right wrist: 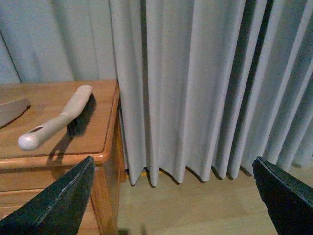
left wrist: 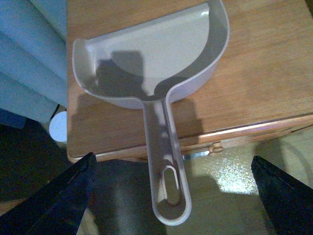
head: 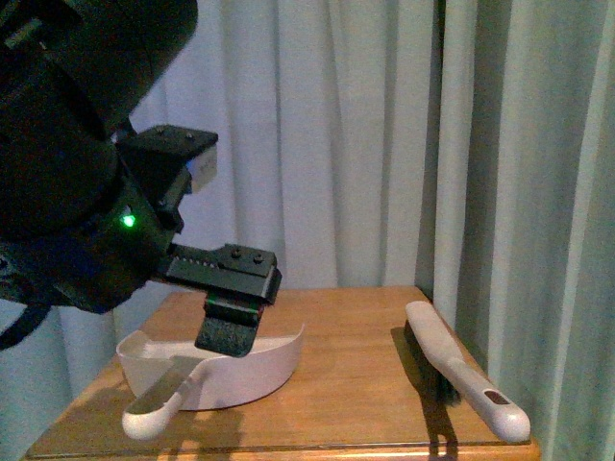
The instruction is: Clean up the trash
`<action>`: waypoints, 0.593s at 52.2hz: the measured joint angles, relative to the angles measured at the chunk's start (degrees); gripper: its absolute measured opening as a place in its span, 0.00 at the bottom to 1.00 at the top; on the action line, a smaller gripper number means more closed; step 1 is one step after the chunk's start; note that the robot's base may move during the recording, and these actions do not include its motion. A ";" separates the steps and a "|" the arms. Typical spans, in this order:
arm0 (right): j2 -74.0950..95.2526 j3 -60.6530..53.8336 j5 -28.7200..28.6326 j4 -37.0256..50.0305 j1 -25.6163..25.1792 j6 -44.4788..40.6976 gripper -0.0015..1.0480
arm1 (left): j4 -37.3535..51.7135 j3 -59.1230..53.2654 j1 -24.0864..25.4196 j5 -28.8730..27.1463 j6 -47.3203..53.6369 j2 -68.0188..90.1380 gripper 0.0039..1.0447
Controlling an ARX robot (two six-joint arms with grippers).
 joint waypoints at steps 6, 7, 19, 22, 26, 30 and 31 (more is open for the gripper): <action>0.00 0.00 0.00 0.00 0.00 0.00 0.93 | 0.63 1.14 0.15 0.11 -1.36 3.52 0.93; 0.00 0.00 0.00 0.00 0.00 0.00 0.93 | 0.70 1.25 0.20 0.13 -1.53 3.85 0.93; 0.00 0.00 0.00 0.00 0.00 0.00 0.93 | 3.93 2.45 4.46 0.57 -3.89 13.97 0.93; 0.00 0.00 0.00 0.00 0.00 0.00 0.93 | 4.87 2.45 4.44 1.05 -4.35 14.67 0.93; 0.00 0.00 0.00 0.00 0.00 0.00 0.93 | 5.16 2.43 4.42 1.36 -4.66 16.11 0.93; 0.00 0.00 0.00 0.00 0.00 0.00 0.93 | 5.35 2.40 4.26 1.40 -4.74 17.16 0.93; 0.00 0.00 0.00 0.00 0.00 0.00 0.93 | 5.49 2.40 4.20 1.38 -4.74 17.27 0.93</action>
